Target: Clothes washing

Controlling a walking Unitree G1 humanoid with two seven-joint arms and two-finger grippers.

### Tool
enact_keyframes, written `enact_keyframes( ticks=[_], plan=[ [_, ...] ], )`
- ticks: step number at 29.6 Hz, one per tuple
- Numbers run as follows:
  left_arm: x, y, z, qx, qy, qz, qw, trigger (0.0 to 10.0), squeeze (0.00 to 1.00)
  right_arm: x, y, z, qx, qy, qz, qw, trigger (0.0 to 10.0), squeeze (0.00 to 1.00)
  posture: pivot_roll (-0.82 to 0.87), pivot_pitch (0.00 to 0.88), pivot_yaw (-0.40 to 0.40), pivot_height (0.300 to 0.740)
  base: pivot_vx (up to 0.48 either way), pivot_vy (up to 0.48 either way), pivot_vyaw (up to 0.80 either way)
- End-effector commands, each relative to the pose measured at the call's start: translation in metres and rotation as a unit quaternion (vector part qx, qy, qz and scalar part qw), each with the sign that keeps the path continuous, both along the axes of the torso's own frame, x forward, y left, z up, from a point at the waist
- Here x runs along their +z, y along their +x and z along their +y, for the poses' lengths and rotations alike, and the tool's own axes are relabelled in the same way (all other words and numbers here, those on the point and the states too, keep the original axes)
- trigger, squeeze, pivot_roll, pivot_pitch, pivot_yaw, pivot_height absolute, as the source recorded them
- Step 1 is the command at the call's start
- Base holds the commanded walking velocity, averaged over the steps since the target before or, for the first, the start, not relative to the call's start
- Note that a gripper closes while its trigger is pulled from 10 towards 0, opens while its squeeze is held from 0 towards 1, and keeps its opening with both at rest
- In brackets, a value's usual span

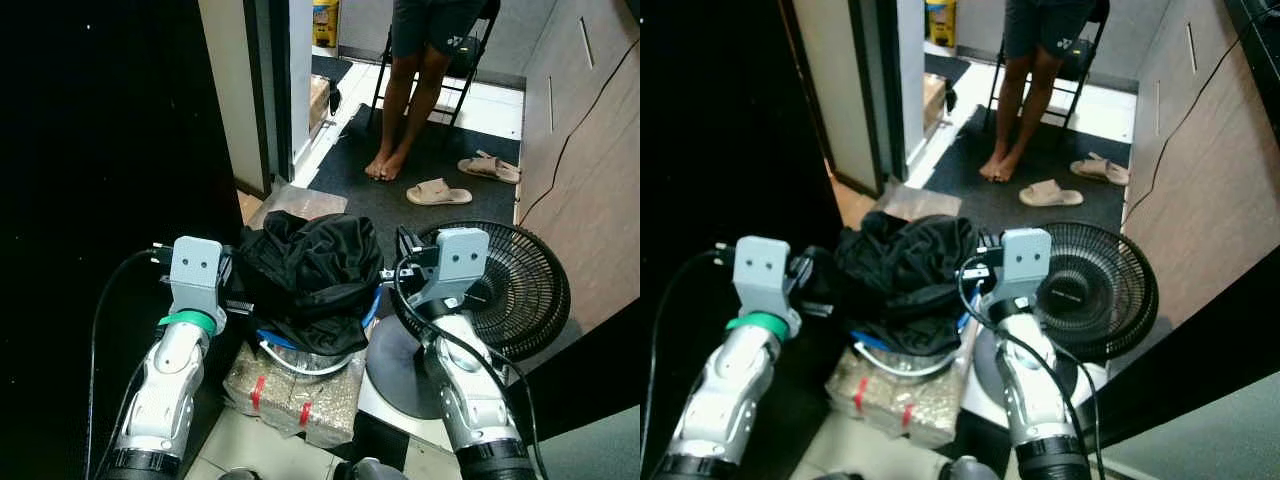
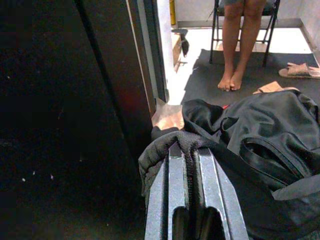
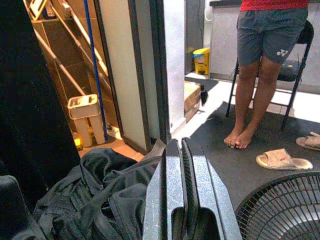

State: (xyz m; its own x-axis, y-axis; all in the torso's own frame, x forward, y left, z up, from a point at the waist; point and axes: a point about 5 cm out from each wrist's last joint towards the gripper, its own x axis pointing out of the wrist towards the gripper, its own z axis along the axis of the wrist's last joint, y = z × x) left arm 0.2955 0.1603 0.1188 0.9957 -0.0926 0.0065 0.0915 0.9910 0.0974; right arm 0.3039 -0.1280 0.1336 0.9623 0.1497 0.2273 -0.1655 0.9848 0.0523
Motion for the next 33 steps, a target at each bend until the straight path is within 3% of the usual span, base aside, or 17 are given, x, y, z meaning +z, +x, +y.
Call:
enact_keyframes(
  ticks=[1,14,24,33],
  plan=[
    [-0.001,-0.002,0.000,-0.005,-0.001,0.005,1.000,10.0,0.00,-0.001,-0.001,0.000,0.004,-0.002,0.005,1.000,10.0,0.00,-0.04,0.000,0.049,0.740,0.000,0.000,0.00],
    [0.000,-0.005,0.002,-0.011,0.009,0.003,1.000,10.0,0.00,-0.001,-0.001,0.000,0.007,-0.005,0.006,1.000,10.0,0.00,-0.04,0.000,0.046,0.740,0.000,0.000,0.00],
    [0.001,-0.023,0.021,-0.025,0.040,0.013,0.999,10.0,0.00,-0.001,-0.002,-0.002,0.009,-0.010,0.007,1.000,10.0,0.00,-0.03,0.000,0.045,0.740,0.000,0.000,0.00],
    [0.005,-0.021,0.008,-0.026,0.034,0.000,0.999,10.0,0.00,-0.002,-0.003,0.003,0.017,-0.009,0.009,1.000,10.0,0.00,-0.03,0.000,0.036,0.740,0.000,0.000,0.00]
  ],
)
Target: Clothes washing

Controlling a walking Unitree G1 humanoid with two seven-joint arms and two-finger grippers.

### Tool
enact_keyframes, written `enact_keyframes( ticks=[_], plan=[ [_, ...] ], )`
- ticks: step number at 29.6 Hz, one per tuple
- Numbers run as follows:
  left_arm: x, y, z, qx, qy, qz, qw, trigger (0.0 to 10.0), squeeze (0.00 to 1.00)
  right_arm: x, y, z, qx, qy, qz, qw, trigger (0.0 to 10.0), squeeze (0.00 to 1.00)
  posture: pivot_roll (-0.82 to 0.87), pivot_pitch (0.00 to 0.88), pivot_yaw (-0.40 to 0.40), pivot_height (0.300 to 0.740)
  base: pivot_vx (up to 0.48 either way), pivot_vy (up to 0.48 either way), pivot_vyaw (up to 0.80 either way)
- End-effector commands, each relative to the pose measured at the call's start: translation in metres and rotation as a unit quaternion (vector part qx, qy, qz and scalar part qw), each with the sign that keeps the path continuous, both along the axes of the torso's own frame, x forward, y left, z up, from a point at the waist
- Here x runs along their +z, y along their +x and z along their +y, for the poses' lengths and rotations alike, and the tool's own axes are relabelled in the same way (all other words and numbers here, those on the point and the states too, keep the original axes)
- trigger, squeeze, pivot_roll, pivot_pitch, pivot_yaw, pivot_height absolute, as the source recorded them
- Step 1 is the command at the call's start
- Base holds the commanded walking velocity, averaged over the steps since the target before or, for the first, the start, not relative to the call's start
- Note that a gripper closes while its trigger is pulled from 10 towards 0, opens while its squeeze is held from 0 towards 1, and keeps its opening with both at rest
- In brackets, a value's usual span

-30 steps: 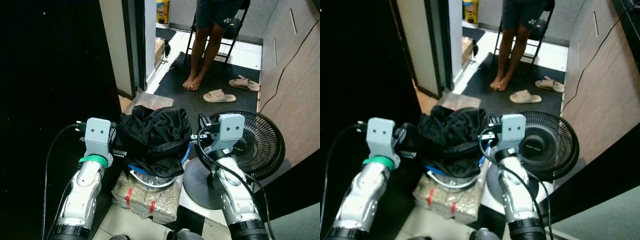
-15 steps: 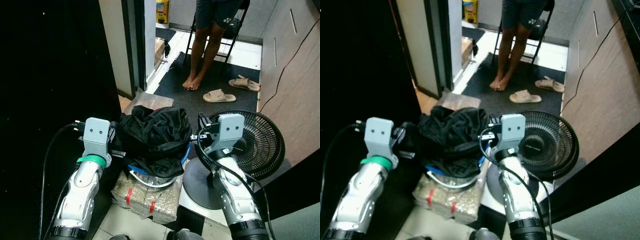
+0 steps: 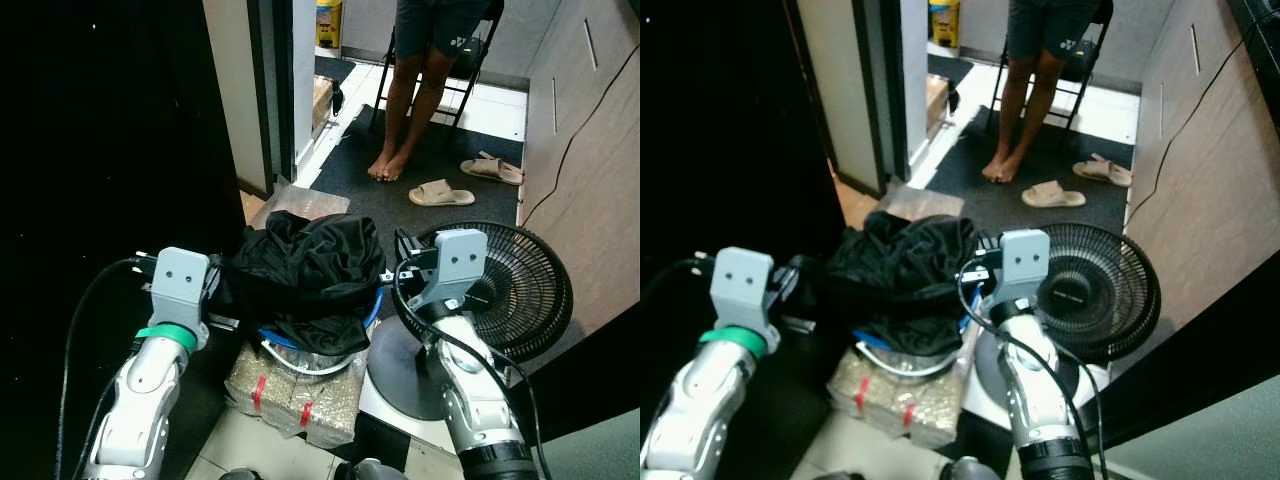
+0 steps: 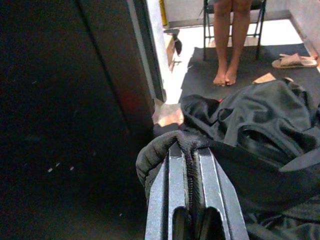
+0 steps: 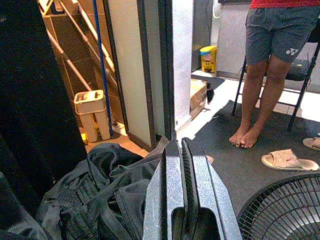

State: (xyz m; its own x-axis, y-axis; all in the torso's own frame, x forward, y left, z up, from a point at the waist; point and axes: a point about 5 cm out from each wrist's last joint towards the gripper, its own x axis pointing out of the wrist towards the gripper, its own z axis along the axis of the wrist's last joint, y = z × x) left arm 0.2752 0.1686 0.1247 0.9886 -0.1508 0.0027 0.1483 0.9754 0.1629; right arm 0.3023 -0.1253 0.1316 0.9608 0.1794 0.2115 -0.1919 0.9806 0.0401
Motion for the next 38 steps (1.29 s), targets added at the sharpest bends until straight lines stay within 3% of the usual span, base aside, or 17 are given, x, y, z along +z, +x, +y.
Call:
enact_keyframes(
  ticks=[1,9,11,14,21,38],
  plan=[
    [-0.001,0.000,-0.001,0.003,0.001,0.002,1.000,10.0,0.00,0.000,-0.001,0.001,0.003,-0.001,0.002,1.000,10.0,0.00,-0.03,0.000,0.036,0.740,0.000,0.000,0.00],
    [-0.006,0.007,-0.010,-0.005,-0.007,0.016,1.000,10.0,0.00,0.003,0.000,-0.003,0.000,-0.004,0.000,1.000,10.0,0.00,-0.05,0.000,0.043,0.740,0.000,0.000,0.00],
    [0.001,0.012,-0.028,-0.036,-0.007,0.001,0.999,10.0,0.00,0.002,-0.001,-0.005,-0.008,-0.005,-0.001,1.000,10.0,0.00,-0.07,0.000,0.056,0.740,0.000,0.000,0.00],
    [0.010,0.013,-0.039,-0.059,-0.001,-0.016,0.998,10.0,0.00,0.003,-0.002,-0.006,-0.014,-0.005,-0.002,1.000,10.0,0.00,-0.07,0.000,0.059,0.740,0.000,0.000,0.00],
    [0.028,0.016,-0.035,-0.060,0.003,-0.044,0.997,10.0,0.00,0.001,-0.002,-0.006,-0.016,-0.006,-0.001,1.000,10.0,0.00,-0.05,0.000,0.061,0.740,0.000,0.000,0.00],
    [0.021,0.015,-0.036,-0.052,0.005,-0.034,0.998,10.0,0.00,0.003,-0.001,-0.004,-0.011,-0.009,-0.001,1.000,10.0,0.00,-0.05,0.000,0.056,0.740,0.000,0.000,0.00]
  ],
)
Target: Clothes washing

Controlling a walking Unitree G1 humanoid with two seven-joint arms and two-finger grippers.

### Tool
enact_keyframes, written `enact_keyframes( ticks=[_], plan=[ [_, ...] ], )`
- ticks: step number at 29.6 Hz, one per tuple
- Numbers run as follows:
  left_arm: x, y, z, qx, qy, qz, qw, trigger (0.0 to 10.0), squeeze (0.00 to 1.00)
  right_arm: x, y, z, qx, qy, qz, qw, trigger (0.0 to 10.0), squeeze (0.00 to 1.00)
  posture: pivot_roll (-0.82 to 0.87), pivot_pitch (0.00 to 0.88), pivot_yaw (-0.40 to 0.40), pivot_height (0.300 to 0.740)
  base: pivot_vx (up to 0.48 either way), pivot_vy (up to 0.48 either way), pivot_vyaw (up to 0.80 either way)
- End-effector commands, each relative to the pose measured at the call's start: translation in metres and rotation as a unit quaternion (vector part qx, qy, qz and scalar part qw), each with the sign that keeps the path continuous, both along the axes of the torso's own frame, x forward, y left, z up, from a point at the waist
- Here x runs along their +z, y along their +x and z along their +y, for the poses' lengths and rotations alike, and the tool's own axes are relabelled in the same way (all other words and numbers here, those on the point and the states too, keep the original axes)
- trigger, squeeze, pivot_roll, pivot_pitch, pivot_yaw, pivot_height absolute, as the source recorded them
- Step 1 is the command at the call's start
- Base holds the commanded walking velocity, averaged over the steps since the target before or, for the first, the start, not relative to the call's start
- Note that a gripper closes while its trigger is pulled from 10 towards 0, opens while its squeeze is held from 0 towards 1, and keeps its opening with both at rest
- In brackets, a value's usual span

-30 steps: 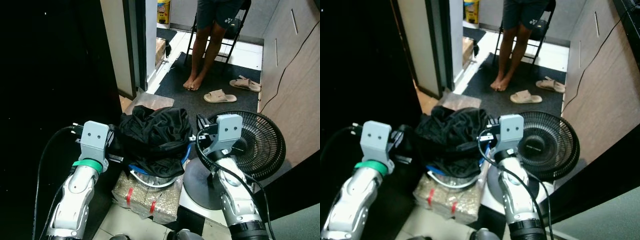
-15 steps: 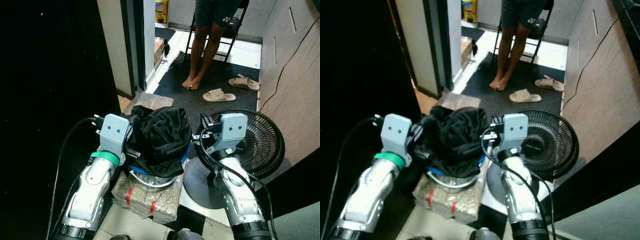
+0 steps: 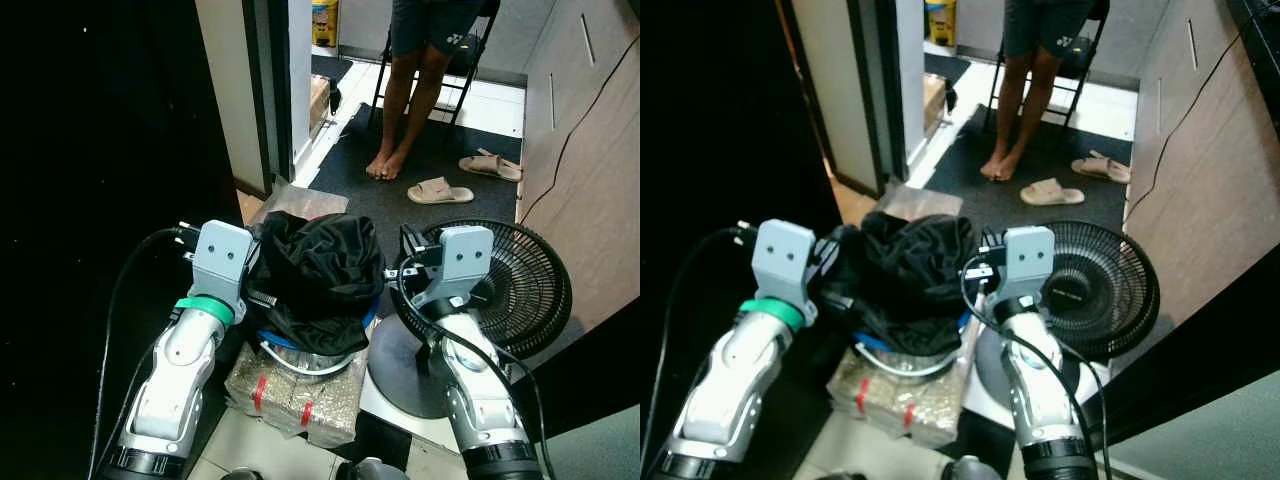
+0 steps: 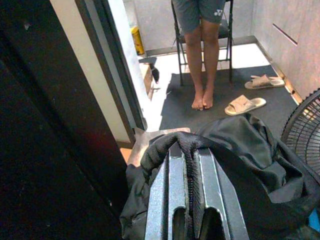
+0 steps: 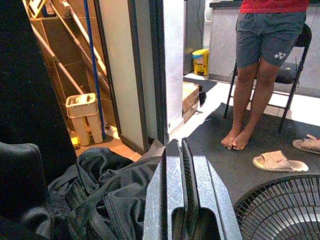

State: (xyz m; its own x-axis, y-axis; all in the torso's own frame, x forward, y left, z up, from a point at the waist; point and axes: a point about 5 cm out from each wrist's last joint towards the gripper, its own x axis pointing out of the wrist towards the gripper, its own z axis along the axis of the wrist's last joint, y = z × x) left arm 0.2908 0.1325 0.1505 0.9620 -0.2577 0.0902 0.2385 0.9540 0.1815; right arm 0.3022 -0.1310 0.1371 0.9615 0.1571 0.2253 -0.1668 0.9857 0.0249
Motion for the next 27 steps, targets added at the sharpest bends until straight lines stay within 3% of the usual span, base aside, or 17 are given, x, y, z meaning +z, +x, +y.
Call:
enact_keyframes(
  ticks=[1,27],
  plan=[
    [-0.0046,-0.0005,0.0002,0.003,0.005,0.011,1.000,10.0,0.00,-0.0027,-0.0013,0.0013,0.002,-0.003,0.007,1.000,10.0,0.00,-0.05,0.000,0.056,0.740,0.000,0.000,0.00],
    [-0.0052,0.0017,0.0016,0.006,0.006,0.009,1.000,10.0,0.00,-0.0014,0.0021,0.0037,0.010,-0.006,0.005,1.000,10.0,0.00,-0.05,0.000,0.048,0.740,0.000,0.000,0.00]
  ],
)
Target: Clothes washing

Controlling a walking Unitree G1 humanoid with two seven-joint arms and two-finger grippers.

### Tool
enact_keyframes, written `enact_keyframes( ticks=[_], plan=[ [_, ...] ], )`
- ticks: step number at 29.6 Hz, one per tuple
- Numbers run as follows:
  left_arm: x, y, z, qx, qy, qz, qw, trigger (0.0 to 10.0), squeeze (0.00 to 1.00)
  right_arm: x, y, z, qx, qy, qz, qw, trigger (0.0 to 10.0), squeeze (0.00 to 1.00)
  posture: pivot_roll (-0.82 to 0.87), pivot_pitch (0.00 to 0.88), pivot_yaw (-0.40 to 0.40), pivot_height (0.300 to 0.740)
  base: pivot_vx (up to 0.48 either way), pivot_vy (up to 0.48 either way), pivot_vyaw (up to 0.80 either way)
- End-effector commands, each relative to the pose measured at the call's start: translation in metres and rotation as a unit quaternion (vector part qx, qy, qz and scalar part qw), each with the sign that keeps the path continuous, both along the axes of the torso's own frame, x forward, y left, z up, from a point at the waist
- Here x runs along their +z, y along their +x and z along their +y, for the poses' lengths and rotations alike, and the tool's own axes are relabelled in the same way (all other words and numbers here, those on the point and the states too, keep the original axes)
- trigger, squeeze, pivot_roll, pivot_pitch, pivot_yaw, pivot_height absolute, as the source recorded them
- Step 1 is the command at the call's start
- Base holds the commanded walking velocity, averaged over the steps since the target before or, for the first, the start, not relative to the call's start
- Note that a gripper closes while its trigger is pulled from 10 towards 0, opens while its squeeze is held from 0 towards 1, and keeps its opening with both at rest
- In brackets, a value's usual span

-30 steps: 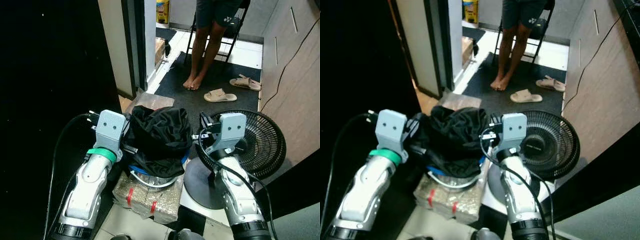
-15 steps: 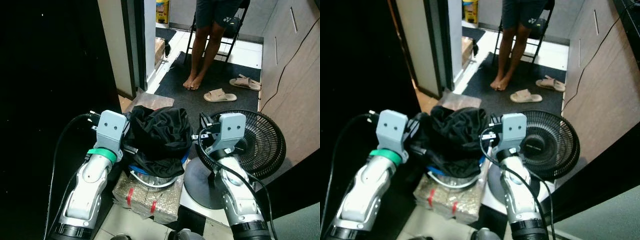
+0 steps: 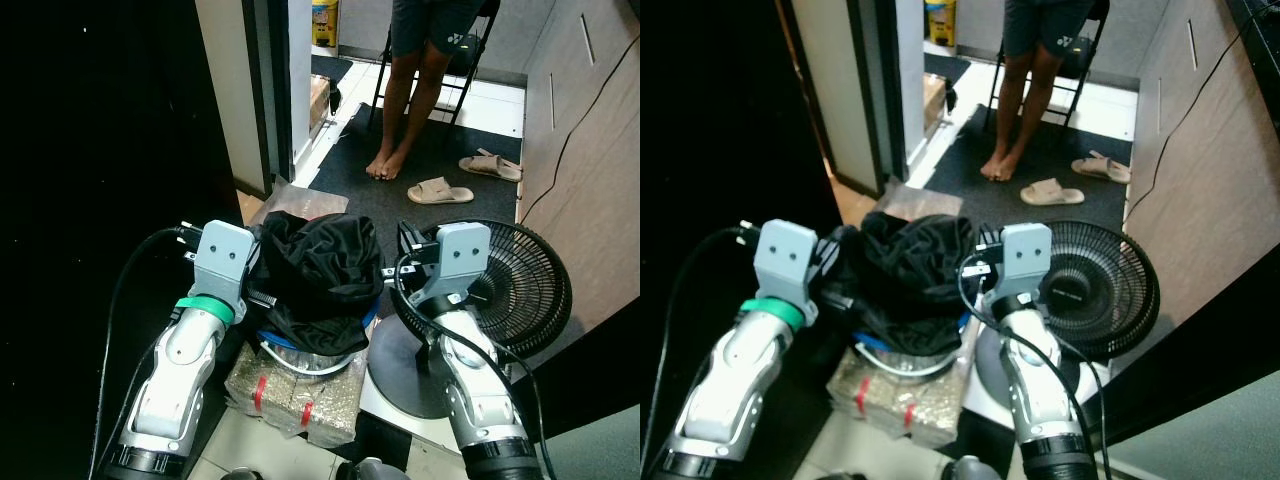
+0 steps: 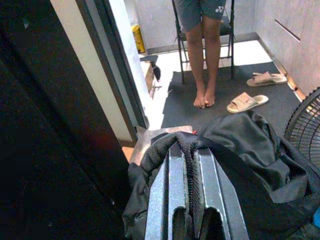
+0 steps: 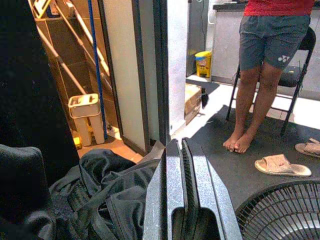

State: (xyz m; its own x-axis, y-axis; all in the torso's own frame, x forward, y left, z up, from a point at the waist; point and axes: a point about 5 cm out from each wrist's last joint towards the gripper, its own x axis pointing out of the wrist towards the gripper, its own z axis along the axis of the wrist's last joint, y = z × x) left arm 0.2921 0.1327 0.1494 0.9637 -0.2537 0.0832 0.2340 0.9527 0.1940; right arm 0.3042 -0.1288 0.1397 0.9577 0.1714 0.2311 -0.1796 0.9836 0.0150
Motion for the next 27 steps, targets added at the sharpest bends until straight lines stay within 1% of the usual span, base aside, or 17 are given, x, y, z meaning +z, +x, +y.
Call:
enact_keyframes(
  ticks=[1,27],
  plan=[
    [-0.0044,0.0005,0.0015,0.004,0.000,0.007,1.000,10.0,0.00,-0.0040,0.0004,0.0019,0.005,-0.002,0.009,1.000,10.0,0.00,-0.05,0.000,0.049,0.740,0.000,0.000,0.00],
    [-0.0065,-0.0001,-0.0001,0.005,-0.001,0.009,1.000,10.0,0.00,-0.0043,-0.0002,0.0015,0.003,-0.001,0.009,1.000,10.0,0.00,-0.05,0.000,0.047,0.740,0.000,0.000,0.00]
  ],
)
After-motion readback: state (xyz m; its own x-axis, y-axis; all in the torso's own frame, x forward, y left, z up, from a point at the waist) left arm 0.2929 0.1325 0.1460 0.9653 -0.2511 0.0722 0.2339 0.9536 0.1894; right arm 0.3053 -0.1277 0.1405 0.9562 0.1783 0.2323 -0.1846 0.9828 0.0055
